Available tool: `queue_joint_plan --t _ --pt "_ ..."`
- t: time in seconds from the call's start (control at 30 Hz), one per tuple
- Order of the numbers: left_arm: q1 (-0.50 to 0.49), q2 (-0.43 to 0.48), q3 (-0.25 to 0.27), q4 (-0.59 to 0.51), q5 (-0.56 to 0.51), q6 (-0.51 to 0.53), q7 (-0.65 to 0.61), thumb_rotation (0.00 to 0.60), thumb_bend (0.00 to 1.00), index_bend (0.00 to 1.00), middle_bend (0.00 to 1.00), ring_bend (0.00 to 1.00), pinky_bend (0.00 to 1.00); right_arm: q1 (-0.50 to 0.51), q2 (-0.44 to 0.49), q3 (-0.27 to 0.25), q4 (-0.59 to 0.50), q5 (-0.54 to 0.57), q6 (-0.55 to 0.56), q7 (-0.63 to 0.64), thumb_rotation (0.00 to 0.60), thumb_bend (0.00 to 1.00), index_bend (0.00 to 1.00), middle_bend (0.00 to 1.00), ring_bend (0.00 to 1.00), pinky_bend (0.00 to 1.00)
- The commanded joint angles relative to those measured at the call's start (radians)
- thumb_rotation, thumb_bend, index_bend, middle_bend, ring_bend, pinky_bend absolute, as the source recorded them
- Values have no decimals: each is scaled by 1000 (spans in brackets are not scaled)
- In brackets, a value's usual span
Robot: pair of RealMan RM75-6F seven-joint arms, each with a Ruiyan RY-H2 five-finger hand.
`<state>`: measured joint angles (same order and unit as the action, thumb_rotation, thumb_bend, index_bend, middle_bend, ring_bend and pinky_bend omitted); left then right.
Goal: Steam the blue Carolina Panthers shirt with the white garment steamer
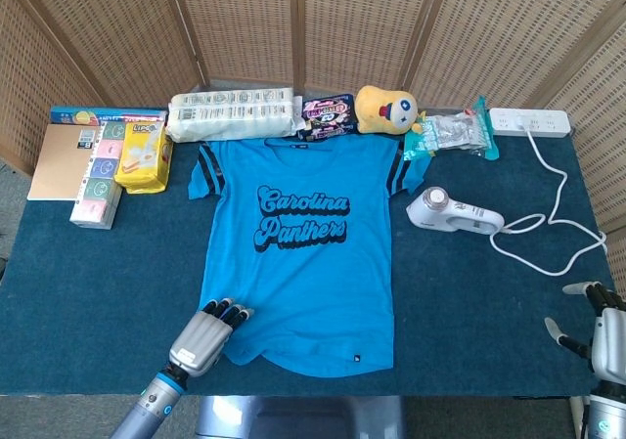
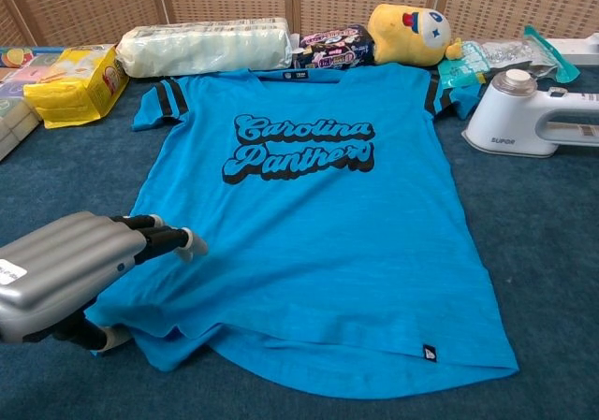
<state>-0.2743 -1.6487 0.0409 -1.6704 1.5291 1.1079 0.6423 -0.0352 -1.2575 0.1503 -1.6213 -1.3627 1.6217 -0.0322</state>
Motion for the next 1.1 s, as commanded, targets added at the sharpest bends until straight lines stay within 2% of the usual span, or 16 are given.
queue_joint_plan --t 0.03,0.27,0.43,0.7,0.93,1.1 --pt "-8 -5 3 -10 -5 -2 9 600 274 246 293 223 310 -1 0 2 1 2 0 -1 600 214 415 391 394 384" --pt "-30 -21 -5 22 -26 -14 8 600 301 277 338 267 330 -3 -2 5 2 2 3 1 600 214 424 391 395 384" --pt "-36 -47 -10 52 -24 4 -10 600 430 352 400 341 378 1 -6 10 4 0 0 0 600 214 430 391 396 384" --pt "-53 -62 -21 58 -37 9 -5 600 579 422 451 388 441 25 -6 24 -9 -6 -20 -19 600 213 433 392 396 384" --pt "-55 -49 -11 43 -19 33 -12 600 639 459 486 414 512 56 2 48 -32 2 -51 -21 600 215 434 392 396 388" --pt "-50 -36 6 41 -6 50 -28 600 652 466 492 419 533 112 4 74 -54 8 -116 -29 600 226 432 392 396 412"
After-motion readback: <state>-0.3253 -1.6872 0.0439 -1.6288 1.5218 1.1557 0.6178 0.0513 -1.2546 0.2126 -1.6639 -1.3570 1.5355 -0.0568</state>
